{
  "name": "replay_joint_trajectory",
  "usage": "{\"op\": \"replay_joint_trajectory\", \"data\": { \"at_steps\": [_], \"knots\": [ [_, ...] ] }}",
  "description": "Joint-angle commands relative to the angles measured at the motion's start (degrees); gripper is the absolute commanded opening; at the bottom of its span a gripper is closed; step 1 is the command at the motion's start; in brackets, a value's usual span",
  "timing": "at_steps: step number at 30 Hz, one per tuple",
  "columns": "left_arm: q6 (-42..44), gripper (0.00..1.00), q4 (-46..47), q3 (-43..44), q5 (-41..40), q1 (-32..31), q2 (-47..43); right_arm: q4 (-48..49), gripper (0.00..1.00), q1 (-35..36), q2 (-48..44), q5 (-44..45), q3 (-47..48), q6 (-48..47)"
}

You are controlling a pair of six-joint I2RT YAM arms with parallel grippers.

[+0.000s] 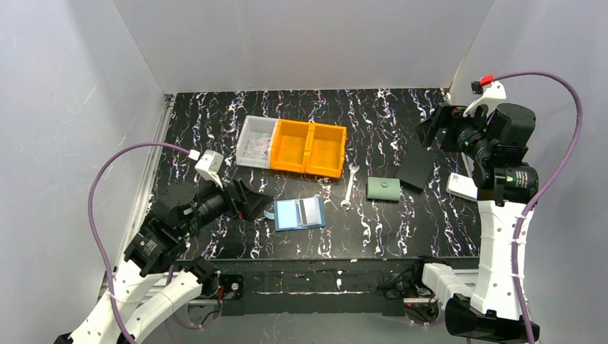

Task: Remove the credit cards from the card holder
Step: Reset both arms

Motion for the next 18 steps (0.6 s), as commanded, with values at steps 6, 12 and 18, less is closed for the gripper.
{"op": "replay_joint_trajectory", "data": {
  "at_steps": [6,12,18],
  "knots": [
    [-6.37,0.98,7.0,-2.99,2.51,0.27,-0.1,1.59,0.98,-0.33,-1.35,0.99,0.24,0.27],
    [-10.05,0.98,5.13,-3.32,0.17,0.26,-0.51,2.16,0.98,-0.3,-3.04,0.67,-1.5,1.09],
    [-10.1,0.98,4.45,-3.01,0.32,0.25,-1.28,1.55,0.98,-0.27,-3.15,1.1,-1.1,0.78]
  ]
}}
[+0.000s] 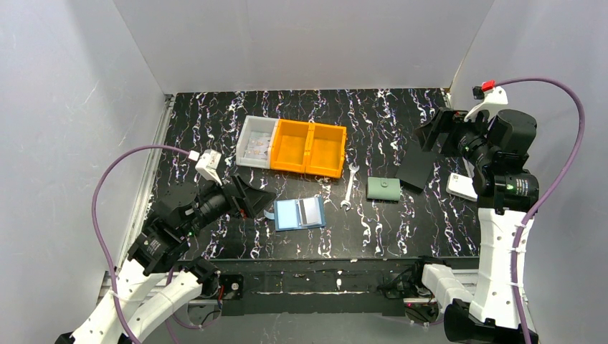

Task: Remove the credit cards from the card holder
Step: Reset both arms

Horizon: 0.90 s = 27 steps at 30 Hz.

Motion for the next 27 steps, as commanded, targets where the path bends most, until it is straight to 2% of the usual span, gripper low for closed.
{"op": "replay_joint_trajectory", "data": {
  "at_steps": [1,27],
  "knots": [
    [-0.46,0.98,-0.81,-0.06,-0.91,0.26,-1.06,1.76,0.98,-0.34,-0.57,0.63,0.41,0.49],
    [2.72,0.98,-4.92,3.65,-2.02,0.26,-2.73,2.14,0.98,-1.0,1.06,-1.68,1.73,1.99]
  ]
}}
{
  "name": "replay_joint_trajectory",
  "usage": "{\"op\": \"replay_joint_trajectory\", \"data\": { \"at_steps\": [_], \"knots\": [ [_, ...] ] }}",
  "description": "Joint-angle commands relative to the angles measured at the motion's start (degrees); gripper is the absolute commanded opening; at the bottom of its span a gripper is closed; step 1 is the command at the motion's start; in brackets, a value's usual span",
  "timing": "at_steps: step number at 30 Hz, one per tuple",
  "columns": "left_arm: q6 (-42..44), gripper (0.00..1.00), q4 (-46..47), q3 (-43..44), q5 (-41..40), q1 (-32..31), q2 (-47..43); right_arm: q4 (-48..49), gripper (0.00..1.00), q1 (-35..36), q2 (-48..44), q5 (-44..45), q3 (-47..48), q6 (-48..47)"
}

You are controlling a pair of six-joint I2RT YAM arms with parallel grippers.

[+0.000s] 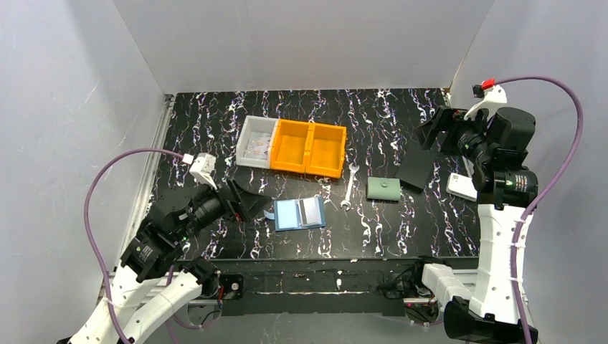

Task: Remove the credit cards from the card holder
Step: Reset both arms

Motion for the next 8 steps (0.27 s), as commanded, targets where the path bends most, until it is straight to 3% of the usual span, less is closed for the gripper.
{"op": "replay_joint_trajectory", "data": {
  "at_steps": [1,8],
  "knots": [
    [1.15,0.98,-0.81,2.08,-0.91,0.26,-0.99,2.06,0.98,-0.55,0.14,-0.99,1.84,0.78],
    [2.59,0.98,-1.72,3.52,-0.52,0.26,0.12,2.86,0.98,-1.5,-0.04,-2.72,2.35,0.13]
  ]
}}
